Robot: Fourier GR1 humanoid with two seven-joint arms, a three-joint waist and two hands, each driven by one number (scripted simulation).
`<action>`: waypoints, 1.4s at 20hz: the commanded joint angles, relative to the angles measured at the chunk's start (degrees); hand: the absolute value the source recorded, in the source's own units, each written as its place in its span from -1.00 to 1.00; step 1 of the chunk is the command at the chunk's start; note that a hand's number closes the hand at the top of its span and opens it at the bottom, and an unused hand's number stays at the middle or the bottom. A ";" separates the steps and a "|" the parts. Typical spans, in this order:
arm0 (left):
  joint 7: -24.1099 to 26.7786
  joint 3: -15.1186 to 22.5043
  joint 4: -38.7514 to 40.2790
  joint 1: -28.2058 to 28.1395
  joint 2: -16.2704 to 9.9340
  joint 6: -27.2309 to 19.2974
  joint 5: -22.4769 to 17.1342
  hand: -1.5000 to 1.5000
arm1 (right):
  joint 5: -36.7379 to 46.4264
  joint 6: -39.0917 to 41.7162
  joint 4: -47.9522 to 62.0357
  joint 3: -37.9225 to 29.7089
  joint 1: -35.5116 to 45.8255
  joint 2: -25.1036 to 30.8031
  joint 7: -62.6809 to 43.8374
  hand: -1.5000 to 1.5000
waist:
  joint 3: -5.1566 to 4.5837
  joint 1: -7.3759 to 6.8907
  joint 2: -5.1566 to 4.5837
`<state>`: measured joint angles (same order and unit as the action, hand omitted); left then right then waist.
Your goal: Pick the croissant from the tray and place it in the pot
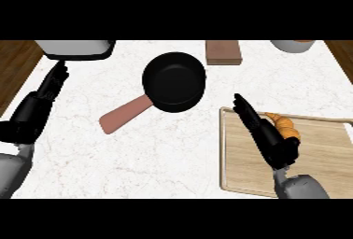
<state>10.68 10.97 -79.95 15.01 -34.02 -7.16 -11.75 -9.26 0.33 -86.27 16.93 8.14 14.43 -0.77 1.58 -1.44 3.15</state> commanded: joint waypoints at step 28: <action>-20.45 -5.84 -11.06 -1.84 8.79 -11.87 -6.11 0.00 | 17.33 28.67 25.61 -11.39 15.98 36.36 29.38 -1.00 | -1.66 0.80 -3.00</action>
<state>-7.93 5.72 -90.11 12.29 -24.73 -18.21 -18.22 3.05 25.24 -57.44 0.13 23.59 47.93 32.36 -0.08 -0.91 0.01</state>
